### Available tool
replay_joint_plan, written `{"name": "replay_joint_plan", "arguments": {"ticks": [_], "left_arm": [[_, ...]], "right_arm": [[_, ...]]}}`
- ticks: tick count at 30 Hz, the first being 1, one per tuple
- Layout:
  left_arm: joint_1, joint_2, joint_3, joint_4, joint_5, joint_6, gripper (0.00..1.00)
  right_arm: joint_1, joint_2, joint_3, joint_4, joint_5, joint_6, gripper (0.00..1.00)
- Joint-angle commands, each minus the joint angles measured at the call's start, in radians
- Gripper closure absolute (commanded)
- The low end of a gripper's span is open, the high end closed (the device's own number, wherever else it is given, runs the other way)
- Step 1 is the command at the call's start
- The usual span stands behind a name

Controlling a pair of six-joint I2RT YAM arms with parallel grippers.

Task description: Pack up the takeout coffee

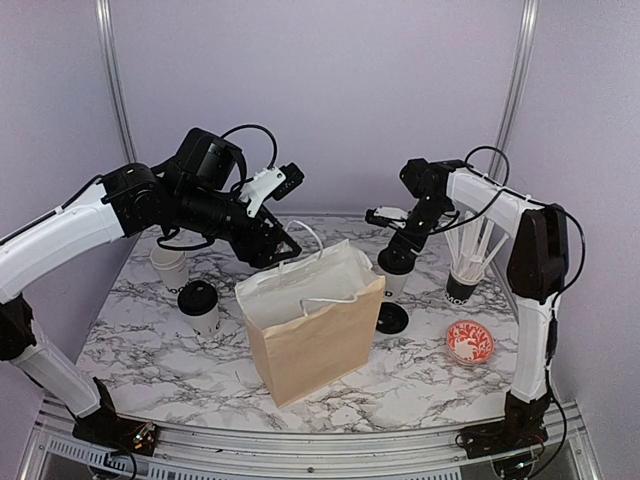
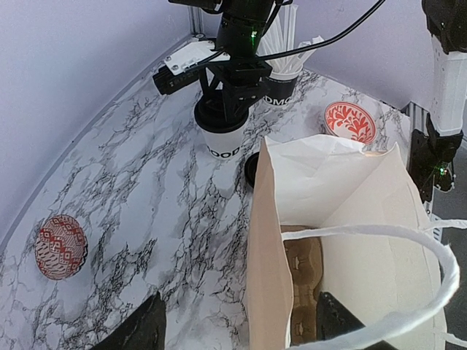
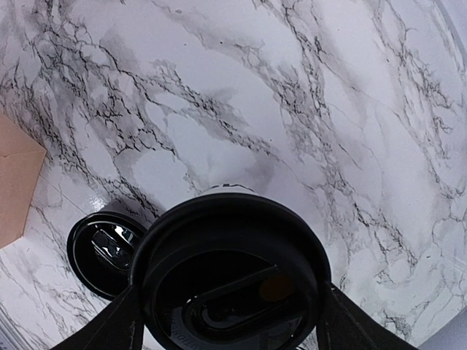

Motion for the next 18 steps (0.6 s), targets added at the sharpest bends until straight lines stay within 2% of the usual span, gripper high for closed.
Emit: {"name": "replay_joint_plan", "arguments": {"ticks": [1,11,18], "left_arm": [[0.003,-0.018,-0.003,-0.008,0.01,0.005,0.29],[0.003,-0.021,-0.003,-0.007,0.001,0.006,0.29],[0.003,-0.025,0.017,-0.019,-0.03,0.003,0.27]], "right_arm": [[-0.006,-0.029,-0.028,-0.022,0.013,-0.016,0.22],[-0.004,-0.032,-0.02,-0.02,0.019,-0.02,0.34],[-0.004,-0.173,0.011,-0.02,-0.099,-0.027,0.38]]}}
